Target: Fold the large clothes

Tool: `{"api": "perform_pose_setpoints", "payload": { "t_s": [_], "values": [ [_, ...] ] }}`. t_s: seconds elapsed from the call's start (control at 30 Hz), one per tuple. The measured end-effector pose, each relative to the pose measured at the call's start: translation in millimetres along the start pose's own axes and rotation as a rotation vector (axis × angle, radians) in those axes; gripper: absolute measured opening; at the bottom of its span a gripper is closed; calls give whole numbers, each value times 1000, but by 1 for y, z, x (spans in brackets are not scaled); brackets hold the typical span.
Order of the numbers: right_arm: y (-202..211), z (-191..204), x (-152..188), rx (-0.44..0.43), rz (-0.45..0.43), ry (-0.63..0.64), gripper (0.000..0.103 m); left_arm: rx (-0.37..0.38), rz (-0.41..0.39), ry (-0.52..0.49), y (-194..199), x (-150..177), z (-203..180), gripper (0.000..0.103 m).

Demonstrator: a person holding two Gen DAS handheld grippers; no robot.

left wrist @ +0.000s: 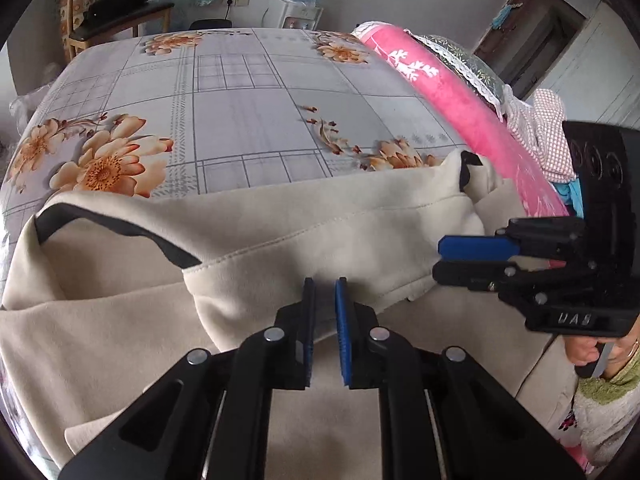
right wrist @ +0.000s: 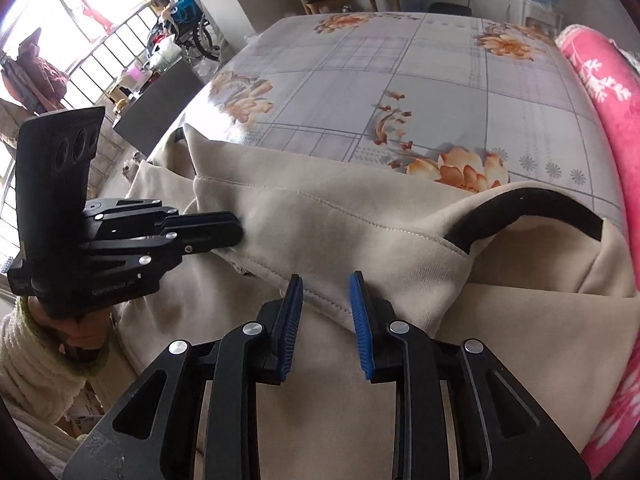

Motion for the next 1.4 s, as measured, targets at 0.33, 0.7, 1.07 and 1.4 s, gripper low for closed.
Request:
{"api": "perform_pose_setpoints", "payload": {
  "t_s": [0.33, 0.7, 1.07, 1.4],
  "values": [
    [-16, 20, 2, 44, -79, 64, 23, 21, -62, -38, 25, 9, -8, 11],
    [4, -7, -7, 149, -121, 9, 34, -103, -85, 78, 23, 10, 37, 11],
    [27, -27, -1, 179, -151, -68, 33, -111, -111, 63, 25, 14, 37, 11],
    [45, -9, 14, 212, -147, -46, 38, -145, -116, 105, 57, 10, 29, 21]
  ]
}}
Point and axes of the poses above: each gripper's, at about its wrist camera, not at the fingertips, and y roughly against the way its jaws point, z to its left, x to its underside, the point moved 8 cm from there along -y, roughly the way its jaws point, and after that the axes turned 9 degrees about x, right-handed, at the moved point
